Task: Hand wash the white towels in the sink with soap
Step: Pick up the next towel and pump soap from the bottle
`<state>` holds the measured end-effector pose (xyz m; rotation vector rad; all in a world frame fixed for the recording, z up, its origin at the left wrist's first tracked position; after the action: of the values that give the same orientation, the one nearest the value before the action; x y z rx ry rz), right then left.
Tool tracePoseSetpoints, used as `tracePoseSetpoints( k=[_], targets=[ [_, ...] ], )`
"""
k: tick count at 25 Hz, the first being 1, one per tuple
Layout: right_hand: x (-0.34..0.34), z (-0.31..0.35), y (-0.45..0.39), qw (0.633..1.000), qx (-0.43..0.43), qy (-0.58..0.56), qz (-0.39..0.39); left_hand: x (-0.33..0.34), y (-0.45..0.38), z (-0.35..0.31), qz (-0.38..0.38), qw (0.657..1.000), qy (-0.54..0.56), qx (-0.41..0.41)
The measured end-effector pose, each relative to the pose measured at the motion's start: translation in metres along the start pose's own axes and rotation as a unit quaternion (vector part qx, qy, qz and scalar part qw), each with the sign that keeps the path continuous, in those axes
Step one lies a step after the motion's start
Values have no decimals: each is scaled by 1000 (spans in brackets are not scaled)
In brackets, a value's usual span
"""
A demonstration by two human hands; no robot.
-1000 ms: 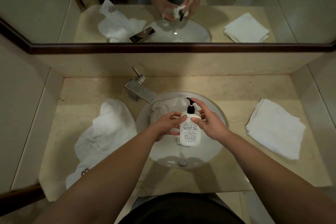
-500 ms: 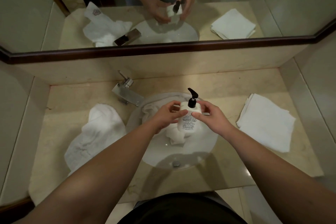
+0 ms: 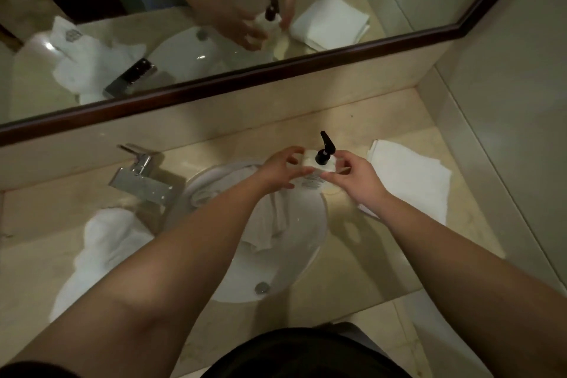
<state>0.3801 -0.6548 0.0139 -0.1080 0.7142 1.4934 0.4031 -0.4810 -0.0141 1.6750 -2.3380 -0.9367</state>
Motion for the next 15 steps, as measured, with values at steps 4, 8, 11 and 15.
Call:
tracePoseSetpoints(
  k=[4, 8, 11, 15],
  targets=[
    [-15, -16, -24, 999, 13, 14, -29, 21, -28, -5, 10, 1000, 17, -16],
    [-18, -28, -41, 999, 12, 35, -31, 31, -51, -3, 17, 999, -40, -5],
    [-18, -36, -48, 999, 15, 16, -49, 33, -62, -4, 11, 999, -43, -6],
    [-19, -37, -57, 998, 7, 12, -58, 35, -65, -6, -3, 1000, -17, -14]
  ],
)
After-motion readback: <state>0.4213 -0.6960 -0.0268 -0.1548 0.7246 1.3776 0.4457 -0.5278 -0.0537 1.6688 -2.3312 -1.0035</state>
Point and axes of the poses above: each hand's wrist, its own y-axis away from the middle knuckle, its own x-axis out of the palm, z = x × y, the point moved 10 cm from there along -y, towards the middle knuckle, and after that the axes turned 6 degrees about -z, right-handed, at the moved point
